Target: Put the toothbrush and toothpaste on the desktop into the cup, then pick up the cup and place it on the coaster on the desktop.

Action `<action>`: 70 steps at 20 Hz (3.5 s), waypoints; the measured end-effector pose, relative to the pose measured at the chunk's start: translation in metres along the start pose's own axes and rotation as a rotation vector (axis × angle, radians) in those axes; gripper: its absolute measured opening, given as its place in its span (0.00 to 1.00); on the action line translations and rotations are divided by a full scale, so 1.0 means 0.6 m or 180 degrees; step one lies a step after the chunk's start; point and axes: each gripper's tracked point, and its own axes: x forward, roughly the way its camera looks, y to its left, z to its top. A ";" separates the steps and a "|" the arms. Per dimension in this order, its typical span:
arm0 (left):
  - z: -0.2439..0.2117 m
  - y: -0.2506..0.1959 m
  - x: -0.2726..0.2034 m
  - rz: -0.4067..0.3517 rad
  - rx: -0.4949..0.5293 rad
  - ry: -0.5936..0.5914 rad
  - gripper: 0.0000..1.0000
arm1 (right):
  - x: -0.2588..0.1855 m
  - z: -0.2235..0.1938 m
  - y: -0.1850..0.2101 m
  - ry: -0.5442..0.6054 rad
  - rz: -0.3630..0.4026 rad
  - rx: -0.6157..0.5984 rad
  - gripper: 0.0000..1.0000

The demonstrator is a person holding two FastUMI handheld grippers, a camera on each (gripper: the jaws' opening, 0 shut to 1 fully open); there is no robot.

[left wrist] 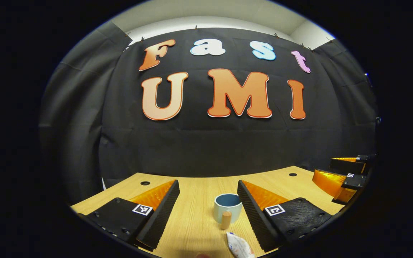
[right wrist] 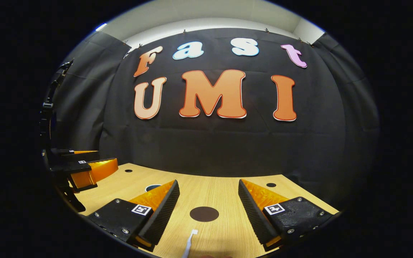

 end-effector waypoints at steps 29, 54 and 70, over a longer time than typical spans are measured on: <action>-0.350 -0.094 -0.027 -0.0271 -0.0151 0.2354 0.98 | -0.055 -0.329 0.072 0.2176 0.0313 -0.0116 0.72; -0.358 -0.105 -0.025 -0.0305 -0.0307 0.2646 0.13 | -0.048 -0.297 0.095 0.2227 0.0454 0.0494 0.03; -0.275 -0.108 -0.016 -0.0751 -0.0357 0.1880 0.06 | -0.039 -0.224 0.070 0.1828 0.0442 0.0687 0.03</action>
